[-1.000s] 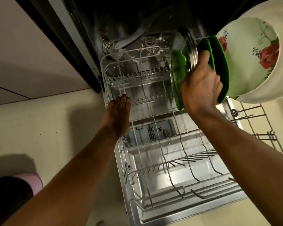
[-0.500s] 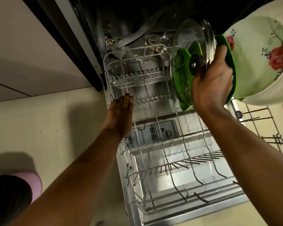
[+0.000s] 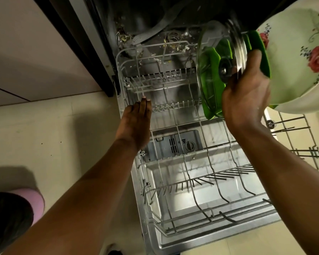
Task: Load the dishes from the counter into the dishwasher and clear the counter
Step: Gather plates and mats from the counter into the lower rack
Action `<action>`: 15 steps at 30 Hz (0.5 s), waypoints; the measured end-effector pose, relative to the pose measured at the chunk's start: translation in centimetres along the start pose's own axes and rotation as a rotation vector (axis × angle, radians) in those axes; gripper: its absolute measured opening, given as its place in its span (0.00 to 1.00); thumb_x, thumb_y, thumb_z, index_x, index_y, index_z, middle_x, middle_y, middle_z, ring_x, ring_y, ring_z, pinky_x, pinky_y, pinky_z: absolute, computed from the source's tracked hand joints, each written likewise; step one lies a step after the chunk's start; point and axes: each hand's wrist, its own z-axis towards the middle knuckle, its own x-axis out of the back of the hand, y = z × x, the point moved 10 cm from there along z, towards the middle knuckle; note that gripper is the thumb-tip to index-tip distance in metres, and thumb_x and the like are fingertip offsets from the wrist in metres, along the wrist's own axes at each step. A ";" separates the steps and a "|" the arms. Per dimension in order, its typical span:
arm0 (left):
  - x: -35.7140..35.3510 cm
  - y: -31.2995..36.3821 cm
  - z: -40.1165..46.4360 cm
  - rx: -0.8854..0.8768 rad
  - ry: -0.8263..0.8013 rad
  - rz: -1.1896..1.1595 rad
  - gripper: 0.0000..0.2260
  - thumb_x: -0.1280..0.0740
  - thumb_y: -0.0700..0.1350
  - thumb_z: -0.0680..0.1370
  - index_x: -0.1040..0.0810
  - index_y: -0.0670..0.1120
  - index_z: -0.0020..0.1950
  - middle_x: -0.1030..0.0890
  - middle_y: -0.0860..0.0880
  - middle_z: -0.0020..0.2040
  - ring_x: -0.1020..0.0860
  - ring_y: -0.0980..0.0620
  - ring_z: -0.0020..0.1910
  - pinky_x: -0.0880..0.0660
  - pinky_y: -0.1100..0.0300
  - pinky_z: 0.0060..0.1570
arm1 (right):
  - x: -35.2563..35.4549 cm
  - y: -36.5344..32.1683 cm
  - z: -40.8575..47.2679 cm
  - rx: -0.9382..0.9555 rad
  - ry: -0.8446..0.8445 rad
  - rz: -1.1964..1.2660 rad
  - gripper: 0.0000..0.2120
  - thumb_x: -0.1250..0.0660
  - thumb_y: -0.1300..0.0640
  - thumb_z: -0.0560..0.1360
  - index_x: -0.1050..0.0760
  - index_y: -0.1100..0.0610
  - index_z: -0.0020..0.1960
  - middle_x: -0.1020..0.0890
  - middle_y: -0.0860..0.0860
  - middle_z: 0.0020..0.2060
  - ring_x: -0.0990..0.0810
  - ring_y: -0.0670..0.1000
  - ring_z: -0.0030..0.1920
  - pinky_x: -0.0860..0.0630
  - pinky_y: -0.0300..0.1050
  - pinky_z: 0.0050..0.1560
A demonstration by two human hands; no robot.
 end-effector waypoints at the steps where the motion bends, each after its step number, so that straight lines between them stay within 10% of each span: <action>1: 0.1 0.0 0.0 -0.001 0.002 -0.002 0.35 0.41 0.48 0.79 0.58 0.39 0.78 0.50 0.39 0.78 0.42 0.43 0.75 0.42 0.50 0.72 | -0.1 -0.1 0.1 0.007 0.006 0.004 0.21 0.38 0.68 0.76 0.35 0.59 0.66 0.19 0.56 0.44 0.19 0.59 0.45 0.20 0.58 0.46; 15: 0.2 0.0 -0.1 -0.002 0.001 0.010 0.35 0.41 0.49 0.78 0.56 0.38 0.78 0.47 0.39 0.78 0.38 0.43 0.73 0.39 0.50 0.69 | -0.1 0.3 -0.2 0.000 0.047 0.098 0.20 0.37 0.67 0.77 0.34 0.57 0.67 0.19 0.54 0.50 0.18 0.56 0.50 0.19 0.54 0.49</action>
